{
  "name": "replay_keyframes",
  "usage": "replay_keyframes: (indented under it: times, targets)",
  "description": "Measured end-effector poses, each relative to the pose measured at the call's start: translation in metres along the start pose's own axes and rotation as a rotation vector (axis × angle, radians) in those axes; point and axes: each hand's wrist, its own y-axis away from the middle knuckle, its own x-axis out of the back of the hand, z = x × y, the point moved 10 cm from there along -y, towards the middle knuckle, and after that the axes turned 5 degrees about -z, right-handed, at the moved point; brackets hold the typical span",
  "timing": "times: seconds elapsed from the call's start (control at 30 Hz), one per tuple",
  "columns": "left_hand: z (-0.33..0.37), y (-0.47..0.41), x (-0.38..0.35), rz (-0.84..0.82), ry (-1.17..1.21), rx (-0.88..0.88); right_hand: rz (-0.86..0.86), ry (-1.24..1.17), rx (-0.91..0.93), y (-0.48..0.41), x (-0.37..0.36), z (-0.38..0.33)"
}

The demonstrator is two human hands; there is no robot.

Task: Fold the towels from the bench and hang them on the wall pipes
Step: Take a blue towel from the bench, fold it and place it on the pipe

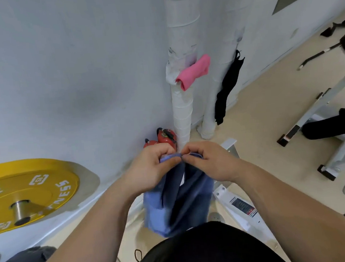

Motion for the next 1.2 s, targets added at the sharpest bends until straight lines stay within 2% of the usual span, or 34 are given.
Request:
replay_keyframes:
  times: [0.13,0.2,0.33,0.43,0.53,0.63,0.77,0.87,0.97,1.07,1.2]
  targets:
    - [-0.017,-0.024,-0.005,0.057,0.186,0.197,0.116,-0.004,0.006,-0.01,0.062,0.025]
    - [-0.022,-0.035,-0.004,0.164,0.33,0.261,0.177,-0.025,-0.018,-0.015,0.092,0.042]
    - [-0.014,-0.057,-0.01,0.373,0.603,0.279,0.213,-0.043,-0.076,-0.026,0.133,0.068]
    - [0.004,-0.078,-0.019,0.469,0.705,0.269,0.296,-0.073,-0.089,-0.028,0.155,0.083]
    - [0.019,-0.101,-0.033,0.485,0.677,0.276,0.409,-0.248,-0.137,-0.019,0.174,0.101]
    - [0.032,-0.121,-0.049,0.473,0.626,0.268,0.431,-0.469,-0.163,-0.007,0.179,0.107]
    - [0.053,-0.138,-0.072,0.425,0.467,0.242,0.322,-0.685,-0.217,0.002,0.164,0.114]
    - [0.06,-0.141,-0.074,0.434,0.314,0.24,0.305,-0.824,-0.261,0.013,0.161,0.123]
    - [0.063,-0.141,-0.073,0.42,0.214,0.249,0.188,-0.959,-0.243,0.021,0.157,0.124]
    - [0.064,-0.136,-0.073,0.42,0.215,0.236,0.101,-0.873,-0.182,0.026,0.152,0.116]
    - [0.072,-0.13,-0.079,0.393,0.236,0.194,0.198,-0.676,-0.105,0.03,0.166,0.113]
